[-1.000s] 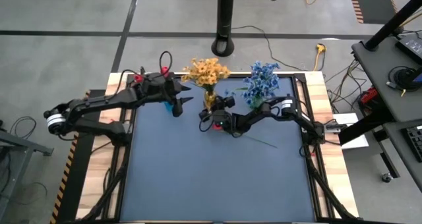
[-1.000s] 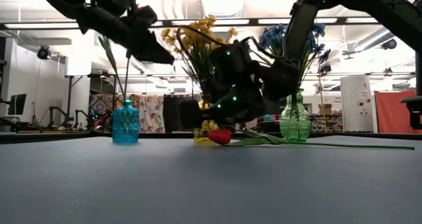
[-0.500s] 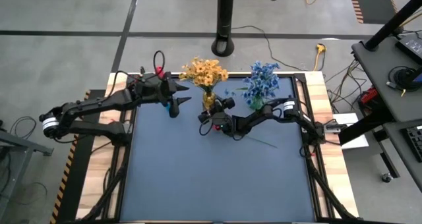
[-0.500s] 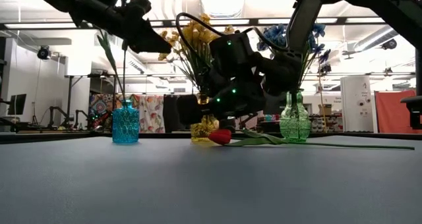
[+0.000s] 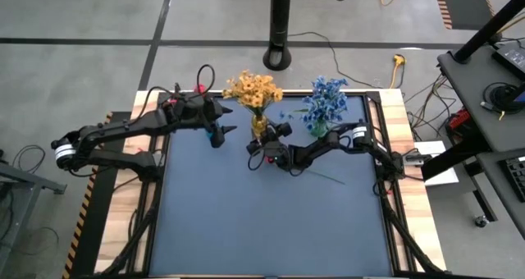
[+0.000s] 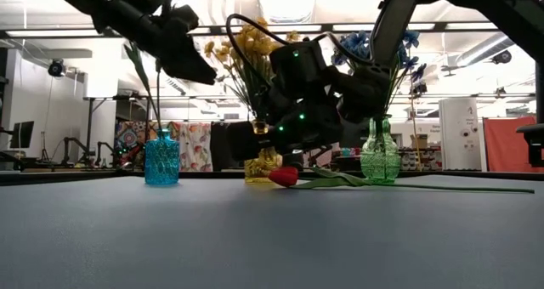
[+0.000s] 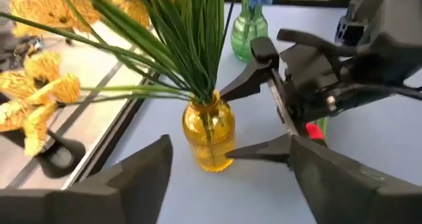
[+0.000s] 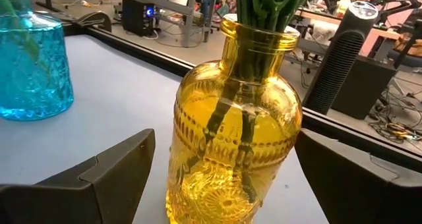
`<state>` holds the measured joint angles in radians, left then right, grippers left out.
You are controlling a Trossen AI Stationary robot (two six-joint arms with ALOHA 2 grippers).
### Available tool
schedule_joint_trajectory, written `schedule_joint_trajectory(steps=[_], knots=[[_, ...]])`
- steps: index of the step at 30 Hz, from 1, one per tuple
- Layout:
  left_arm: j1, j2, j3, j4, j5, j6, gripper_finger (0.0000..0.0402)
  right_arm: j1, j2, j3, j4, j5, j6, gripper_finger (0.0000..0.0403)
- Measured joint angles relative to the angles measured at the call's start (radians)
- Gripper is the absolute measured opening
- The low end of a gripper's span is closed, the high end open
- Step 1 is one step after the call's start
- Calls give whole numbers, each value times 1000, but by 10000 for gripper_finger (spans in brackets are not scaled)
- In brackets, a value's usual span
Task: Sort flowers into vase by color
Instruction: Put the bottom red tulip into the blue vase
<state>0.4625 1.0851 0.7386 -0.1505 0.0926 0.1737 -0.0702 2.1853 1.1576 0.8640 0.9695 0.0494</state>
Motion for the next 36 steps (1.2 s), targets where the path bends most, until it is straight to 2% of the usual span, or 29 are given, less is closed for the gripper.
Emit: schedule_joint_trajectory(steps=[3, 6, 14, 20, 27, 36], knots=[[0, -2, 28, -63, -2, 9, 313, 6, 0, 0, 0, 0, -1, 354], [0, -2, 49, -117, -3, 2, 325, 12, 0, 0, 0, 1, 1, 354], [-2, -2, 54, -180, -3, -8, 325, 32, 0, 0, 0, 4, -8, 354], [-2, -8, 54, -171, -3, -2, 324, 43, -7, 0, 0, 100, -75, 354], [-7, -19, 54, -149, 3, 0, 324, 55, -8, 0, -5, 109, -89, 354], [-27, -19, 124, -247, 0, 0, 324, 75, -55, 0, -105, 158, -84, 354]])
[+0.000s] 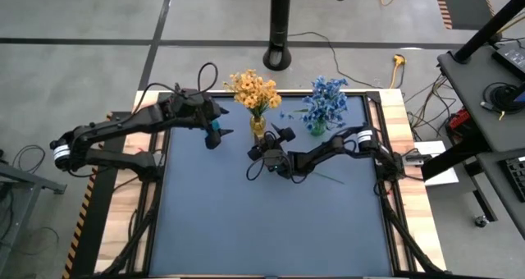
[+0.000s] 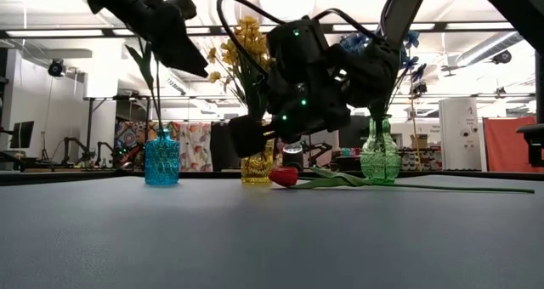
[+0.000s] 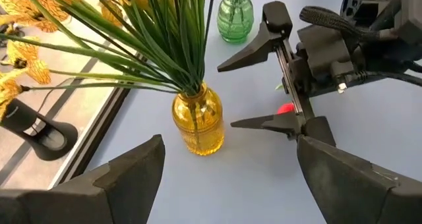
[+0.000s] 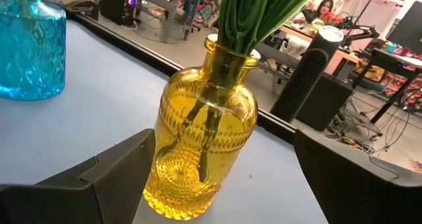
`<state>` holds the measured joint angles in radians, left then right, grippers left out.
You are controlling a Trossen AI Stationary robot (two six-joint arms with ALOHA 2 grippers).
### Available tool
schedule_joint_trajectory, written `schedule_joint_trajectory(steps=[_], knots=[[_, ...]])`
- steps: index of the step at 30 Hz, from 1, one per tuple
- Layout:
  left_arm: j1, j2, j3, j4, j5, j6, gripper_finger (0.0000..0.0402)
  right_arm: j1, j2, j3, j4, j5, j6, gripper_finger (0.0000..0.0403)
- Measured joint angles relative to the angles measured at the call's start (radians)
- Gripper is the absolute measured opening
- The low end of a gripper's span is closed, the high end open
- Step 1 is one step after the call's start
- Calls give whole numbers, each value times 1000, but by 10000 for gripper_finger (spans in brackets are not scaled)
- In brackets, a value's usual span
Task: Sort flowers into vase by color
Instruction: Put the bottom red tulip into the blue vase
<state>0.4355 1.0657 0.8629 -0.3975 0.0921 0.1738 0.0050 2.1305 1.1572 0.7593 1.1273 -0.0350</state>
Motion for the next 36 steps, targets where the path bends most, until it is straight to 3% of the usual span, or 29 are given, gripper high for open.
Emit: schedule_joint_trajectory(steps=[21, 26, 32, 36], knots=[[-42, 0, 200, -136, -3, -30, 324, 68, -37, 0, -95, 0, 42, 354], [-44, 0, 236, -172, -2, -63, 324, 94, -88, 0, -238, -16, 125, 354], [-47, 4, 276, -164, 5, -84, 324, 128, -164, 0, -495, -188, 283, 346], [-50, 3, 289, -170, 3, -88, 324, 177, -184, 0, -584, -168, 304, 337]])
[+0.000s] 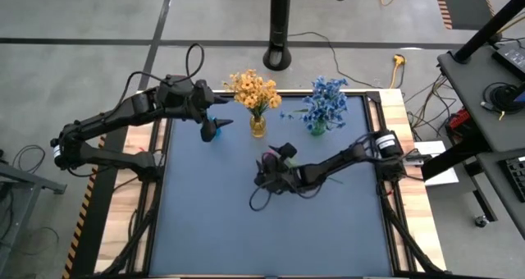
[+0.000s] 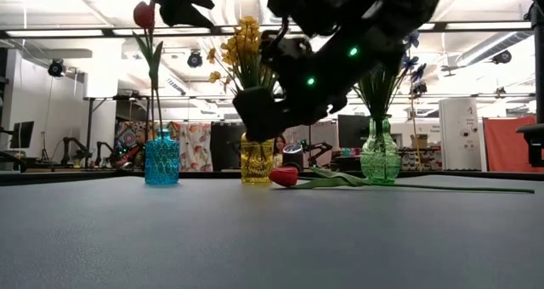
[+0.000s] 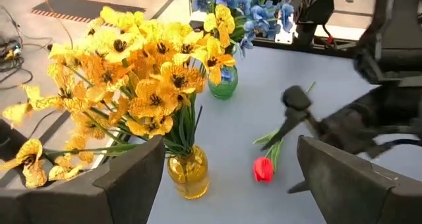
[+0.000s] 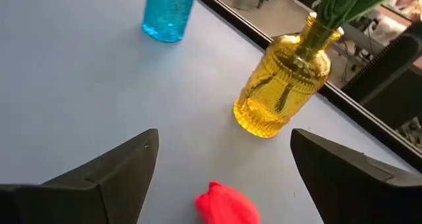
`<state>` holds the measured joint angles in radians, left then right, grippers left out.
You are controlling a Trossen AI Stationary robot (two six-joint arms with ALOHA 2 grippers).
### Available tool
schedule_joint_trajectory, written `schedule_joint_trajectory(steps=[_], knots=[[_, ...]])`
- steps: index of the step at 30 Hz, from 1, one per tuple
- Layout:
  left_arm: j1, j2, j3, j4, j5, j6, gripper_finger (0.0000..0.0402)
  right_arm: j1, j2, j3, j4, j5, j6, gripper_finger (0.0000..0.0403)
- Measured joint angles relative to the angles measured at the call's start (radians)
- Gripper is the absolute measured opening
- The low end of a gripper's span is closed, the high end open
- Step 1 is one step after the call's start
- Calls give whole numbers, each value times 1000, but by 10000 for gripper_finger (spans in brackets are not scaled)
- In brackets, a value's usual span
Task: Sort flowers into vase by color
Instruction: Put the bottom red tulip into the blue vase
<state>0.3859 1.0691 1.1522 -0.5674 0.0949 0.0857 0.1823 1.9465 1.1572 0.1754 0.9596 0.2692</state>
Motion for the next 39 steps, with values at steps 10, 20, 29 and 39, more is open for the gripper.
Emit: schedule_joint_trajectory(steps=[10, 20, 29, 39], knots=[[-1, 6, 11, -94, 0, -47, 324, 70, -15, 0, -14, 1, 1, 322], [-1, 17, 137, -141, -7, -105, 324, 109, -55, 0, -82, -68, 45, 317], [-57, 21, 218, -224, -6, -148, 324, 127, -122, 0, -440, -330, 112, 316], [-370, 24, 210, -295, -204, -241, 324, 116, -132, 0, -668, -324, 128, 304]])
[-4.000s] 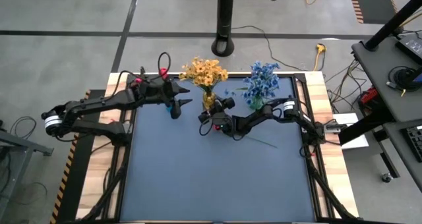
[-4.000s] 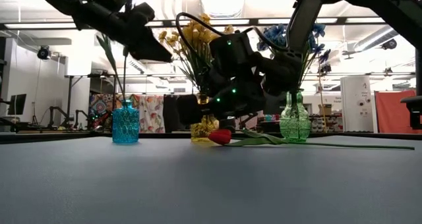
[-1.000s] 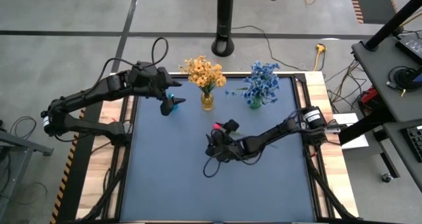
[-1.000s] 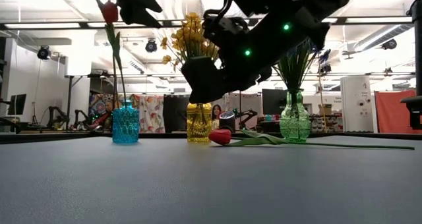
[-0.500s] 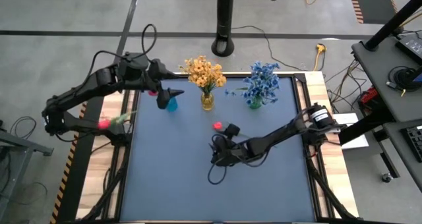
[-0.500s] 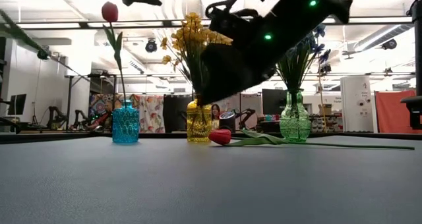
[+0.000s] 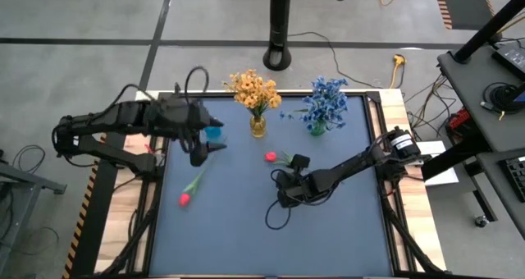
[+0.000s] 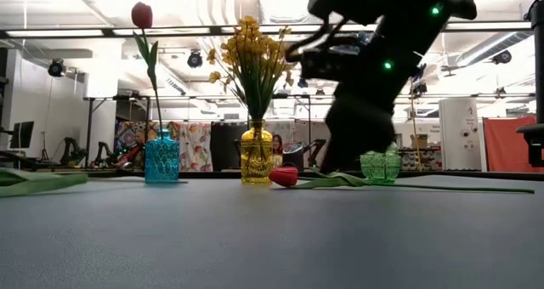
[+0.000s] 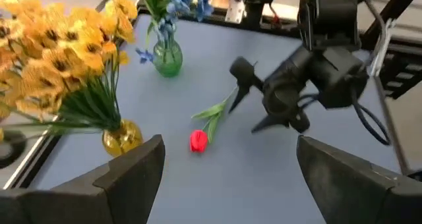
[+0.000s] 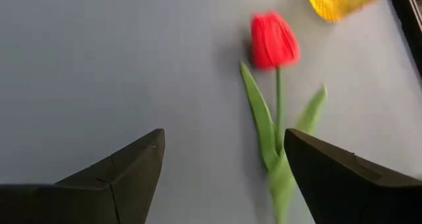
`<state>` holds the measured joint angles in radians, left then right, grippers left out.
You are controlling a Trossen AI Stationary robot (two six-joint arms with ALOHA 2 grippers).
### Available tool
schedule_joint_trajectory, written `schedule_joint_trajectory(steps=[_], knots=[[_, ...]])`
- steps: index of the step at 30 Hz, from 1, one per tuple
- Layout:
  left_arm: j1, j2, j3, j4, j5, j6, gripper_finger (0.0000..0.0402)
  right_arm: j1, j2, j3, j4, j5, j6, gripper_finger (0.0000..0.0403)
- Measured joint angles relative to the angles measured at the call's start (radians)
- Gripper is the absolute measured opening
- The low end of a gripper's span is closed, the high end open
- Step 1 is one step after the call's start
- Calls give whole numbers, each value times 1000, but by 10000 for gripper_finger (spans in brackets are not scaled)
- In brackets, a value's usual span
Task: Sort flowers into vase by color
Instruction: Put the bottom red tulip into the blue vase
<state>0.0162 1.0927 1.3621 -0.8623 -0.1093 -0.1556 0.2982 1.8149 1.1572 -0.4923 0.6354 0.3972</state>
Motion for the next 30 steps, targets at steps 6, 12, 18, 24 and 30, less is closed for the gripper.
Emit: schedule_joint_trajectory(steps=[6, 12, 18, 24, 30], knots=[[-158, 4, -13, -32, -114, -122, 324, -4, -26, 0, -124, -56, 22, 297], [-266, 30, -117, -28, -186, -235, 322, 1, -62, 0, -120, -94, 3, 301], [-285, 103, -210, -117, -146, -507, 318, 3, -88, 0, -90, -93, -13, 297], [-352, 194, -303, -259, -107, -758, 318, 13, -89, 0, -72, -94, -16, 292], [-367, 292, -444, -239, -80, -849, 317, 43, -89, 0, -62, -94, -24, 294]])
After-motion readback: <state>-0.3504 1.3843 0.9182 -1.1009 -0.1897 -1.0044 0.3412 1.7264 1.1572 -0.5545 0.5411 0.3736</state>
